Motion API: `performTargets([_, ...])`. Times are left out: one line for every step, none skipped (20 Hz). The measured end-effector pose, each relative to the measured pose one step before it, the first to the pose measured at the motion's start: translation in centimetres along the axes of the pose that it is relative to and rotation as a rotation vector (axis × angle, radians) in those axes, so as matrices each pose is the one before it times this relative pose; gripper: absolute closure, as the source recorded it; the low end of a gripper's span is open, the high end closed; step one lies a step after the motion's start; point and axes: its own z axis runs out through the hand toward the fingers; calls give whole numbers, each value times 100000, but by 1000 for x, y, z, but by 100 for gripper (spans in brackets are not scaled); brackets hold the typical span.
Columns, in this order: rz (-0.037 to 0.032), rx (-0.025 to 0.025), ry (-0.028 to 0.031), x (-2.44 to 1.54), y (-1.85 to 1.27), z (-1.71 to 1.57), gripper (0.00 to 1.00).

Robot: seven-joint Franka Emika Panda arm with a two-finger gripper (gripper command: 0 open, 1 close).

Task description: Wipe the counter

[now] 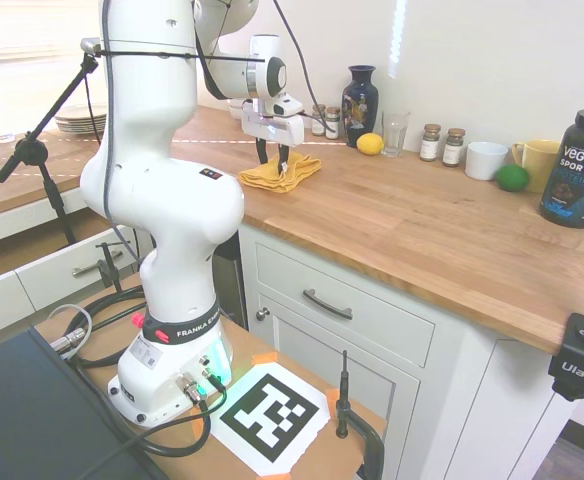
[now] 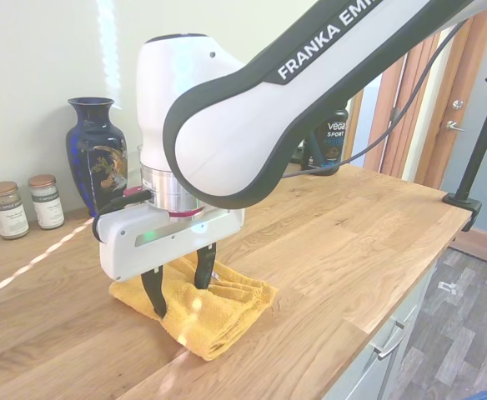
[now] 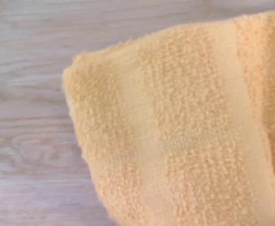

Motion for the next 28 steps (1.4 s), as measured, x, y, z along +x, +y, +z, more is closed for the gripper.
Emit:
performTargets([30,89,29,18,-3,-5,100])
performTargets([27,79,25,15,1,1,100])
performTargets([32,61,22,18,2,0,100])
performTargets([27,37,16,15,1,-2,100])
performTargets([21,33,13,12,0,-3,100])
performTargets([6,45,13,5,-4,-4,100])
performTargets([2,67,18,3,-7,-6,100])
performTargets([6,64,21,5,-5,-10,100])
performTargets([7,62,23,5,-4,-13,100])
performTargets([0,70,23,3,-6,-15,100])
performTargets([4,84,25,5,-7,-11,100])
performTargets([14,90,26,9,-1,-2,100])
performTargets([-16,69,19,5,9,8,100])
performTargets([1,113,25,-2,25,8,100])
performTargets([-8,158,41,-5,38,9,100])
performTargets([-47,226,51,-3,47,10,100])
performTargets([-14,317,63,0,71,-1,100])
performTargets([19,404,54,14,69,-17,100])
performTargets([7,412,-14,20,67,-3,100])
performTargets([-4,465,-92,41,107,-4,100])
performTargets([-15,417,-257,90,114,9,100])
performTargets([-2,290,-234,127,121,11,100])
performTargets([-39,478,-276,213,218,-14,100])
performTargets([-41,373,-216,343,298,-32,100])
performTargets([-77,132,-185,507,430,-21,100])
performTargets([73,-34,-261,723,575,-21,100])
performTargets([11,-14,-60,868,671,-49,100])
performTargets([149,-79,-209,962,762,-23,100])
